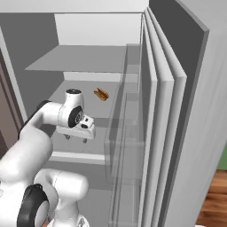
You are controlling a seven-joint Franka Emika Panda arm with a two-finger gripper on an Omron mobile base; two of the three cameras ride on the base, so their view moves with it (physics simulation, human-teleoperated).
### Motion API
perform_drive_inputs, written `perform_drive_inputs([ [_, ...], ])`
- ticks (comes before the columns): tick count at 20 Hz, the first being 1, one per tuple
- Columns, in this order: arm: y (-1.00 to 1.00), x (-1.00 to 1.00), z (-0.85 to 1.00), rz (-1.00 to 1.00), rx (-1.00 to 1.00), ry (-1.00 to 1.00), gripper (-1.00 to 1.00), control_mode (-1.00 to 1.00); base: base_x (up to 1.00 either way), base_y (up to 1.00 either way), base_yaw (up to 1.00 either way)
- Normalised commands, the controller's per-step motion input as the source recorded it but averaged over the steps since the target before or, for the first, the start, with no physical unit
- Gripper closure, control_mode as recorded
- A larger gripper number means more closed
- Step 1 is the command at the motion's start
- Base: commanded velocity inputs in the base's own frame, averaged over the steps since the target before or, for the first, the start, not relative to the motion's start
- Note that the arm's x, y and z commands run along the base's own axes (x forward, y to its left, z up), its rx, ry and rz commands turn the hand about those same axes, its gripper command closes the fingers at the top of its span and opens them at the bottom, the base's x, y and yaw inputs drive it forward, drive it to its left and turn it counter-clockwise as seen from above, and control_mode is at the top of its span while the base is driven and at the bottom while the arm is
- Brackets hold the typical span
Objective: Place the garlic and potato inside the fridge drawer. Close the drawer after placing the vegetables.
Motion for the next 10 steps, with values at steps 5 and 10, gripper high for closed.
perform_drive_inputs([
  [5, 0.00, -0.49, 0.99, -0.09, 0.02, -0.30, -1.00, -1.00, 0.00, 0.00, 0.00],
  [10, 0.00, -0.50, 0.50, -0.04, 0.00, -0.23, -1.00, -1.00, 0.00, 0.00, 0.00],
])
